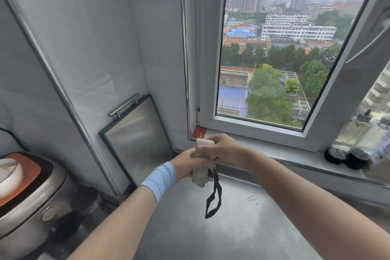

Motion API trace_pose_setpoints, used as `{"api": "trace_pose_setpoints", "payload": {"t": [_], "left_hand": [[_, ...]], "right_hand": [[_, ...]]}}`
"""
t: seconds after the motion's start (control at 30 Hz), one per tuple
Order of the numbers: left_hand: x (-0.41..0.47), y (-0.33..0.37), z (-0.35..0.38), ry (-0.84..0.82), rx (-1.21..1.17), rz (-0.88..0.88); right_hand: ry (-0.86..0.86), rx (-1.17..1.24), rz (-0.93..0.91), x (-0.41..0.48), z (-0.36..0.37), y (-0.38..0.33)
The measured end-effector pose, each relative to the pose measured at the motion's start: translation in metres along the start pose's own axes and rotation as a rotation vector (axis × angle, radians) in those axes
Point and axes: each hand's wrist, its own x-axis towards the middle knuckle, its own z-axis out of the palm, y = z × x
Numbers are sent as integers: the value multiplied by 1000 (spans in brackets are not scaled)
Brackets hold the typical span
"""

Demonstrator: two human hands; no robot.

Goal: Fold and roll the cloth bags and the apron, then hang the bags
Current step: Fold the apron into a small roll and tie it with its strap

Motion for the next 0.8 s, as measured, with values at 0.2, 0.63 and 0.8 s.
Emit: {"api": "trace_pose_setpoints", "payload": {"t": [0.2, 0.63, 0.8], "left_hand": [[-4, 1, 3, 71, 152, 16], [-18, 1, -9, 221, 124, 27], [-25, 3, -22, 383, -52, 5]], "right_hand": [[210, 69, -12, 1, 1, 1], [220, 304, -83, 6, 19, -2], [-92, 270, -34, -2, 27, 14]]}}
